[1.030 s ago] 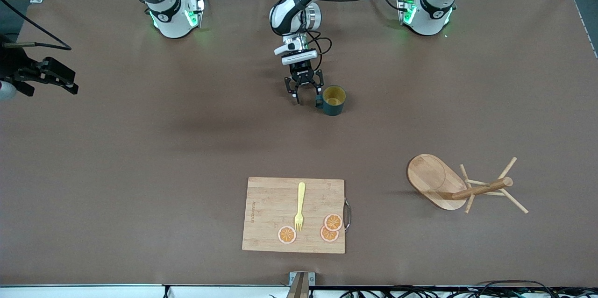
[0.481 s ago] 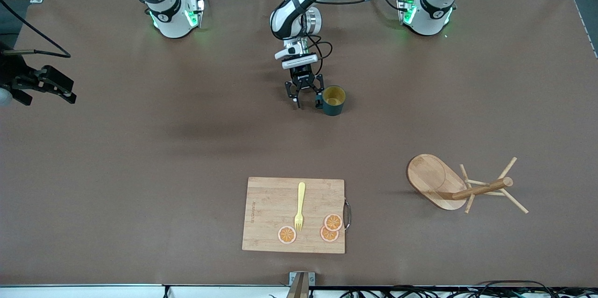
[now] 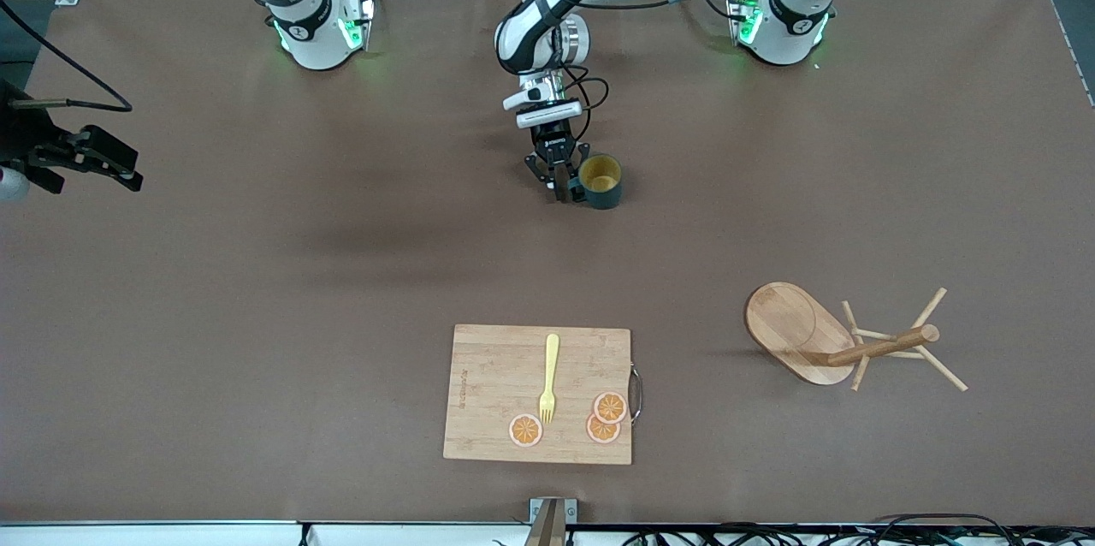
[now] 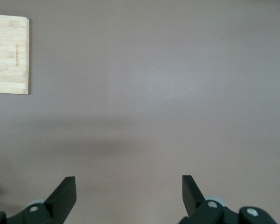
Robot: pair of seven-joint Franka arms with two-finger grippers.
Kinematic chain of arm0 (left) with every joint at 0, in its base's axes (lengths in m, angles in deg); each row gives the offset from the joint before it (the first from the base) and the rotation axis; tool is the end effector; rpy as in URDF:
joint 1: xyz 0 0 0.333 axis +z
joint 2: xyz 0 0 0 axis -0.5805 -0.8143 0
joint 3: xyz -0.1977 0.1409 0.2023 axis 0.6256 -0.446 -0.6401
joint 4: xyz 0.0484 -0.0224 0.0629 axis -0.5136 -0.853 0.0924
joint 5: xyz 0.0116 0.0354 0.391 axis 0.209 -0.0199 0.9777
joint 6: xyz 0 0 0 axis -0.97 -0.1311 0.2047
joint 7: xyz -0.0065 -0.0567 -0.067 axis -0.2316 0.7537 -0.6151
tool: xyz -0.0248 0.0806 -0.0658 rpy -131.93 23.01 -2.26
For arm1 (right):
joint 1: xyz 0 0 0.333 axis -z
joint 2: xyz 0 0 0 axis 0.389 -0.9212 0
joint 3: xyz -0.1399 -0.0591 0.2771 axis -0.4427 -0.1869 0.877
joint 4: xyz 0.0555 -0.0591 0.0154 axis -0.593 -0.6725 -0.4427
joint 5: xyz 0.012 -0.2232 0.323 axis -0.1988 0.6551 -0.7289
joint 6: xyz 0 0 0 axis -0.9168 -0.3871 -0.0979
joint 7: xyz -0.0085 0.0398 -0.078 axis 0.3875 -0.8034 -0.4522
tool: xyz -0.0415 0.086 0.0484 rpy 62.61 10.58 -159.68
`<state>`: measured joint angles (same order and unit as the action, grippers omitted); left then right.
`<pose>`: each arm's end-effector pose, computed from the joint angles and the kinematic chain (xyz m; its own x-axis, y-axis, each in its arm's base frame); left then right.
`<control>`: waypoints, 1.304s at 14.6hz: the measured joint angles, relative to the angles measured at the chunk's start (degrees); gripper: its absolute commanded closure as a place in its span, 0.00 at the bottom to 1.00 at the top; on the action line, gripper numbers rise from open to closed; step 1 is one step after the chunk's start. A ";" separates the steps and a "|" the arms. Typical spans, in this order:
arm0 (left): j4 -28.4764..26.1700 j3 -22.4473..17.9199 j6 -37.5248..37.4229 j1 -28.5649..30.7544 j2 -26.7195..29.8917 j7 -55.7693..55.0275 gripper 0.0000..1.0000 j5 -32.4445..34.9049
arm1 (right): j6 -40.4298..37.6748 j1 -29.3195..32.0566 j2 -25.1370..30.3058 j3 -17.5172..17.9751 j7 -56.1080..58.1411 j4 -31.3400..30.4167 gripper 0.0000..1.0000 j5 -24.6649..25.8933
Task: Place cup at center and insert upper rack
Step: 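Lower the left gripper and grasp the mug handle, then lift the teal mug by its handle with the left gripper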
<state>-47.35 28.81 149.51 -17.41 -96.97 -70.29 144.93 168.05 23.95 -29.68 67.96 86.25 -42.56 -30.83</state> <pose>0.2360 -0.5339 0.0880 0.4090 0.0099 0.9125 0.1835 -0.9804 -0.0716 0.5665 -0.0044 0.6195 0.9984 0.0296 0.0476 0.0285 -0.9993 0.0230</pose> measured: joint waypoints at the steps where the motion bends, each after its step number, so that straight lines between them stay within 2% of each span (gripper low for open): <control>1: 0.00 0.00 0.03 0.00 0.00 0.00 0.99 0.00 | 0.05 0.00 0.01 0.00 0.00 -0.24 0.00 0.00; 9: 0.99 0.16 1.35 0.40 0.57 0.40 1.00 -0.17 | 2.19 0.00 2.23 -0.02 0.00 -4.57 0.00 0.00; 11: 1.88 0.31 4.05 1.19 2.64 3.62 1.00 -2.99 | 2.19 0.01 2.42 -0.03 0.00 -4.93 0.00 0.00; 14: 3.45 0.43 10.68 3.28 9.39 12.84 1.00 -14.05 | 2.20 0.00 2.51 0.11 0.03 -4.96 0.00 0.00; 16: 6.04 0.44 13.24 5.37 14.61 22.85 1.00 -26.33 | 2.25 0.01 2.61 0.05 0.03 -4.96 0.00 0.00; 19: 13.70 0.28 13.56 9.40 19.81 35.59 1.00 -45.55 | 2.69 0.06 2.71 -0.03 0.03 -4.76 0.00 0.00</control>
<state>-33.66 29.09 163.08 -8.02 -77.15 -34.70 99.37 170.75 24.01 -26.97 67.93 86.28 -47.33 -30.83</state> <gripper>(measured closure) 0.956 0.000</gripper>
